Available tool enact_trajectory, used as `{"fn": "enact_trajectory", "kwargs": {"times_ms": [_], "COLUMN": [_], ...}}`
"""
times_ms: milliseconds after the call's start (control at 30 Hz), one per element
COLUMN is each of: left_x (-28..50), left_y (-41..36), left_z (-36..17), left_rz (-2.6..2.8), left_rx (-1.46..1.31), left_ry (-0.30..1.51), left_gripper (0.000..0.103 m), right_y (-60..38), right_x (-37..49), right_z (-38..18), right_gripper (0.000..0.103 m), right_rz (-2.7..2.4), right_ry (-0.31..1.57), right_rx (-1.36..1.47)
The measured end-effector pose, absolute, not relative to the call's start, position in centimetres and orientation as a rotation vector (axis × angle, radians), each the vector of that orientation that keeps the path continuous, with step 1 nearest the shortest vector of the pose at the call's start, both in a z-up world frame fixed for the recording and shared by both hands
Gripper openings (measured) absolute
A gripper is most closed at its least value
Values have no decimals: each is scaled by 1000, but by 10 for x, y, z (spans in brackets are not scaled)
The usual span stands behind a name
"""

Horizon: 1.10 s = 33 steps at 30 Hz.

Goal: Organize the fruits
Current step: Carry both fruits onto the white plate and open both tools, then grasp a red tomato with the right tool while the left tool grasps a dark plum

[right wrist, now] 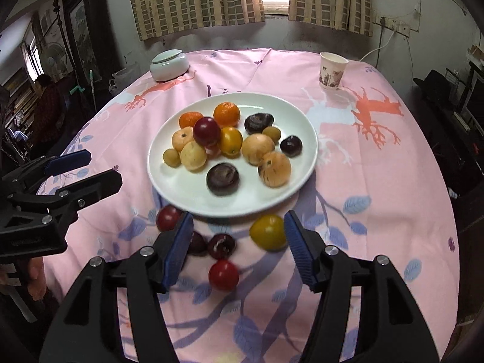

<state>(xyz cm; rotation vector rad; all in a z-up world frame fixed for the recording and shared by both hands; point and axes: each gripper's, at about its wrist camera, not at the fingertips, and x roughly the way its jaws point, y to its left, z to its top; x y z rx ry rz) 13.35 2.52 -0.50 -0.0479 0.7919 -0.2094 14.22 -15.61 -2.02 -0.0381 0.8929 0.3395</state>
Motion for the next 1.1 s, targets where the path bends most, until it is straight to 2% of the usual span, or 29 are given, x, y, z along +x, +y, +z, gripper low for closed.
{"fn": "enact_trajectory", "kwargs": {"times_ms": [333, 800, 867, 933, 967, 1100], "left_x": [81, 85, 85, 86, 86, 88], "left_y": [16, 23, 24, 26, 26, 22], "left_z": [-41, -52, -52, -52, -51, -52], "left_rz": [-181, -148, -148, -147, -146, -153], "left_rx": [-25, -28, -33, -36, -35, -22], "left_ry": [841, 864, 863, 863, 863, 870], "left_gripper": [90, 90, 90, 90, 90, 90], "right_y": [-158, -138, -137, -135, -134, -140], "right_x": [80, 120, 126, 132, 133, 125], "right_z": [-45, -82, -87, -92, -96, -88], "right_gripper": [63, 63, 57, 35, 31, 31], "right_rz": [323, 335, 336, 350, 338, 348], "right_ry": [927, 976, 984, 1005, 1014, 996], "right_rx": [-50, -57, -48, -41, -53, -31]}}
